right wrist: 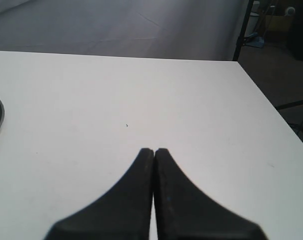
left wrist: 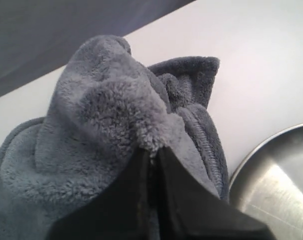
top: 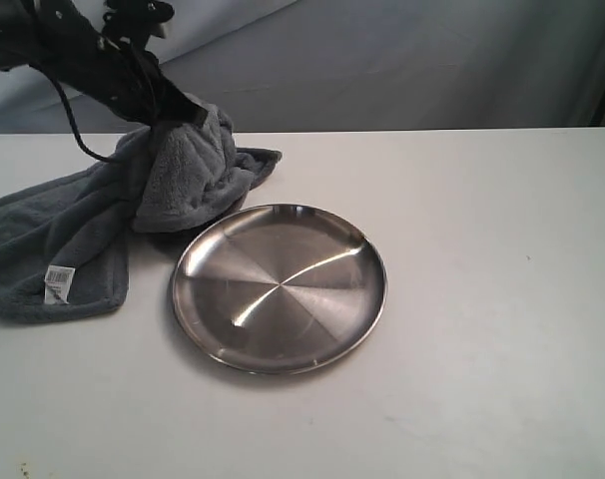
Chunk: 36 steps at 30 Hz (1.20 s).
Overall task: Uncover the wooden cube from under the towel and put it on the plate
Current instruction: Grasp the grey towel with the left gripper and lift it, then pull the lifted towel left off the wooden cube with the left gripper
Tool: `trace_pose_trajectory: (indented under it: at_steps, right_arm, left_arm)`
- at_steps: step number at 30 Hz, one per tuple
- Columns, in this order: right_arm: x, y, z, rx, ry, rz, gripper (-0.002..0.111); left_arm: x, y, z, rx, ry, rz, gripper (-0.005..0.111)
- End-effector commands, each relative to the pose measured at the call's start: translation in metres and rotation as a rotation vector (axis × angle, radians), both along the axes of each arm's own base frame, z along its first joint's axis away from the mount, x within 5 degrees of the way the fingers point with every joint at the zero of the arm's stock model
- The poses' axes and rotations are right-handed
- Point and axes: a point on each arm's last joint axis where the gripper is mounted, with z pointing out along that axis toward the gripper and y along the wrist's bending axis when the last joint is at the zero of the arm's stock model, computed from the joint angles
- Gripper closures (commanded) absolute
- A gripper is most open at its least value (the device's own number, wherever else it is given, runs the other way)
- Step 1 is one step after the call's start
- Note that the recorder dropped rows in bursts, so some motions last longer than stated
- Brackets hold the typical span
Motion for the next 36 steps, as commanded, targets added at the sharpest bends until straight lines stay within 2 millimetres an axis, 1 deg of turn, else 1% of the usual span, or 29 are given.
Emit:
trace_pose_trajectory:
  at_steps: [1, 7, 21, 26, 36]
  right_arm:
    - [0.0, 0.0, 0.0, -0.012, -0.003, 0.004, 0.108]
    - [0.0, 0.0, 0.0, -0.012, -0.003, 0.004, 0.108]
    - [0.0, 0.0, 0.0, -0.012, -0.003, 0.004, 0.108]
    - [0.0, 0.0, 0.0, -0.012, -0.003, 0.004, 0.108]
    - [0.0, 0.0, 0.0, -0.012, -0.003, 0.004, 0.108]
  left_arm:
    - [-0.011, 0.002, 0.034, -0.018, -0.043, -0.004, 0.107]
    - [-0.022, 0.003, 0.055, -0.024, -0.054, -0.014, 0.107]
    - [-0.037, 0.006, 0.09, -0.037, -0.109, -0.021, 0.107]
    - [-0.047, 0.009, 0.113, -0.044, -0.172, -0.019, 0.107]
    - [-0.074, 0.015, 0.16, -0.069, -0.285, -0.019, 0.107]
